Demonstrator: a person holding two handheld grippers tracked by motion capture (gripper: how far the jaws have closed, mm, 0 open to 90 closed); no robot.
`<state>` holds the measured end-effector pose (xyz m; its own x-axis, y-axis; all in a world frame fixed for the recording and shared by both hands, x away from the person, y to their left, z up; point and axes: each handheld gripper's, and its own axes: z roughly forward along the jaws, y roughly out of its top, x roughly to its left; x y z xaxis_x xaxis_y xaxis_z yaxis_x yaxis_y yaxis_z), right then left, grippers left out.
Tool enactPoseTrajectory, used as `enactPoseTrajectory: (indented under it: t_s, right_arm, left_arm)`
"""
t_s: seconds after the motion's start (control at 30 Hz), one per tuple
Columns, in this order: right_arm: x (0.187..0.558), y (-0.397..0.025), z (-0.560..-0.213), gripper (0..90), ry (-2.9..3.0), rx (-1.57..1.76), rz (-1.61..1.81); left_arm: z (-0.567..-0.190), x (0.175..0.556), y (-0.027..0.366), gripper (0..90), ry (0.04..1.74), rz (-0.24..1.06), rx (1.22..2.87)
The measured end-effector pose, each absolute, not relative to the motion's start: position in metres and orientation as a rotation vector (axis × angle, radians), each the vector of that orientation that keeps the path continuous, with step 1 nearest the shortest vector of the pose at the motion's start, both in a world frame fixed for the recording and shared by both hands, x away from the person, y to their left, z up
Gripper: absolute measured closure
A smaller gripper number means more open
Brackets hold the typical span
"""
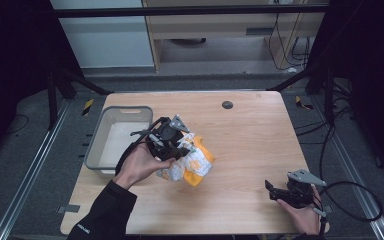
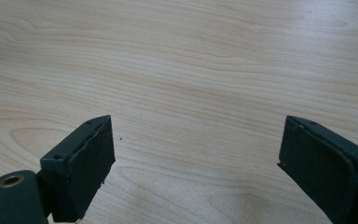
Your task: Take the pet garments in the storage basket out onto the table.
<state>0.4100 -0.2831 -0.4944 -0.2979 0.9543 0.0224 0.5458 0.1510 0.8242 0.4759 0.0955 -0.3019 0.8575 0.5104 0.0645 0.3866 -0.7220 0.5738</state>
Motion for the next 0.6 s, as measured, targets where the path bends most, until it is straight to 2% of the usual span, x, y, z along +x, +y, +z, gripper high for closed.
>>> enactPoseTrajectory:
  t_s: [0.6]
  right_arm:
    - [0.410,-0.283,-0.494,10.3,1.911,1.424,1.031]
  left_arm:
    - [-0.325,0.478,0.071,77.9,0.598,0.270,2.533]
